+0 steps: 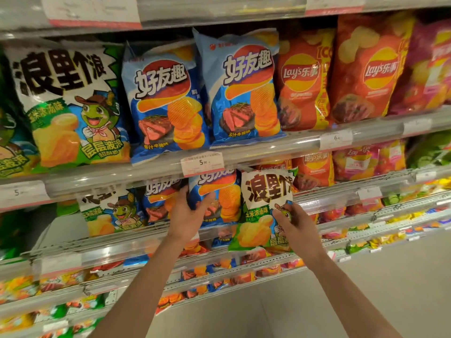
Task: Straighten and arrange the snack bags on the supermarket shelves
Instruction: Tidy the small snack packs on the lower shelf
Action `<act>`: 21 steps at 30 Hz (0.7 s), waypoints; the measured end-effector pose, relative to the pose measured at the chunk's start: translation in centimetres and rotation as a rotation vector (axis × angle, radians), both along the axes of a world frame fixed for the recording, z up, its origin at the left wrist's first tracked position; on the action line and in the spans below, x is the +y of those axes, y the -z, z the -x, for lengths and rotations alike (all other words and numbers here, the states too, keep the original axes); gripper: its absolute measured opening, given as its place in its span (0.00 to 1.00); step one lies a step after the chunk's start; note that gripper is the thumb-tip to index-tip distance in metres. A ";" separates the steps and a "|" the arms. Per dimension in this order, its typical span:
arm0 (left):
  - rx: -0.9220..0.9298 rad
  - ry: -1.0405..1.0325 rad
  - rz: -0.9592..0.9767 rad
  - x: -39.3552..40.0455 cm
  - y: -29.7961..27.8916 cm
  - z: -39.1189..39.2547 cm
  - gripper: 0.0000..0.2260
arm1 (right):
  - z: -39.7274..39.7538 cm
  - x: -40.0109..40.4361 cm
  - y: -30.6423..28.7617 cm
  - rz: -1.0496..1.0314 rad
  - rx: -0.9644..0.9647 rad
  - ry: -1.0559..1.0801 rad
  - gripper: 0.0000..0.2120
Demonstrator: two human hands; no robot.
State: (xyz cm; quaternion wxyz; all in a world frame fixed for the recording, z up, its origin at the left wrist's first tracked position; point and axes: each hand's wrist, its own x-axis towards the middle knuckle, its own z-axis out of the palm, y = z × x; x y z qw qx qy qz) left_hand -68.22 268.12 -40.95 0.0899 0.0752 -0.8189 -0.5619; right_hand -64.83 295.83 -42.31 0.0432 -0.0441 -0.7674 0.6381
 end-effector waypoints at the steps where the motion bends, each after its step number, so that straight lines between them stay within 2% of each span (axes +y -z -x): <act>1: -0.008 0.039 -0.047 -0.2 0.4 -0.4 0.33 | 0.0 -0.1 0.0 -0.003 -0.002 0.010 0.07; 5: 0.011 0.114 -0.013 -0.6 1.7 -1.6 0.38 | 0.3 -0.3 0.0 -0.042 -0.015 0.010 0.10; 14: 0.065 -0.042 0.077 0.2 0.2 0.9 0.35 | 0.1 0.3 0.5 0.036 -0.009 0.016 0.08; 21: 0.039 -0.059 0.178 1.7 1.7 3.4 0.35 | -0.3 1.0 0.7 0.055 -0.026 -0.001 0.08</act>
